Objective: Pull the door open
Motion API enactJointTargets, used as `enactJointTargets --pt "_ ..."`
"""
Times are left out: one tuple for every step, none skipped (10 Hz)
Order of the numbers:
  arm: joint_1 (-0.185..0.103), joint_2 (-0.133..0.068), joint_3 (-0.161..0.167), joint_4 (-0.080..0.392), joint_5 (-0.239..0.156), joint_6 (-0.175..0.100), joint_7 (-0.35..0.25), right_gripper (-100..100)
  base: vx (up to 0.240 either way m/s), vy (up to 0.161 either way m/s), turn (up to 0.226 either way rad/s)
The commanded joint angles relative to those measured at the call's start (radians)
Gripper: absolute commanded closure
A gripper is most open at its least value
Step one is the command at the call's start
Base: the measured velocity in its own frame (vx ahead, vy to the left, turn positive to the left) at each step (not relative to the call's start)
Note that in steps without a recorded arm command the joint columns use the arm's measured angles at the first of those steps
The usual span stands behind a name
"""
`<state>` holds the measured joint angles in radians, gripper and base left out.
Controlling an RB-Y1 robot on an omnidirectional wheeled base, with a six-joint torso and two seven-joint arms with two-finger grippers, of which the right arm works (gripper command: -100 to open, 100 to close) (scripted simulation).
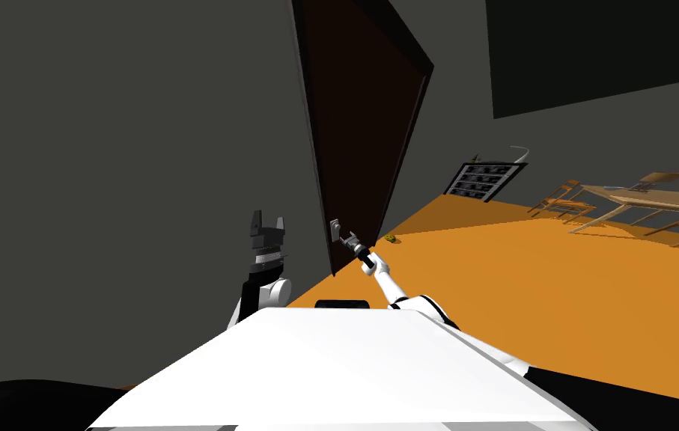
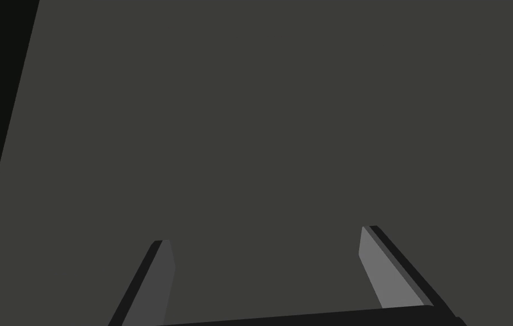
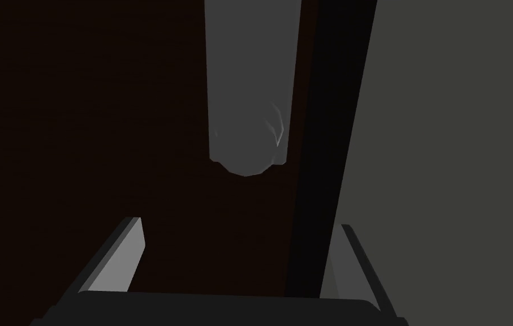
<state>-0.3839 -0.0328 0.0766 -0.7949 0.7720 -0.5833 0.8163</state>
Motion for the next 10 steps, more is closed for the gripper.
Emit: enactJointTargets --pt "-0.005 -0.037 -0.009 0.009 -0.007 -0.02 -0.02 -100 0.065 0.199 0.078" --pt "-0.008 -0.055 -0.017 0.016 -0.012 -0.032 -0.03 -100 0.077 0.182 0.075" --pt "-0.011 -0.072 -0.024 0.024 -0.017 -0.044 -0.039 -100 0.099 0.178 0.066" --pt "-0.014 -0.086 -0.031 0.031 -0.021 -0.055 -0.048 -100 0.101 0.175 0.054" --pt "-0.016 -0.099 -0.037 0.037 -0.025 -0.066 -0.056 -100 0.111 0.168 0.063" --pt "-0.018 -0.109 -0.042 0.042 -0.029 -0.074 -0.063 -100 0.147 0.165 0.055" --pt "-0.021 -0.118 -0.047 0.048 -0.032 -0.084 -0.071 -100 0.182 0.123 0.047" --pt "-0.024 -0.111 -0.048 0.056 -0.032 -0.081 -0.061 -100 0.083 0.046 0.006" --pt "-0.024 -0.111 -0.048 0.056 -0.032 -0.081 -0.061 100 -0.007 -0.007 -0.024" --pt "-0.024 -0.111 -0.048 0.056 -0.032 -0.081 -0.061 100 -0.013 -0.032 -0.018"
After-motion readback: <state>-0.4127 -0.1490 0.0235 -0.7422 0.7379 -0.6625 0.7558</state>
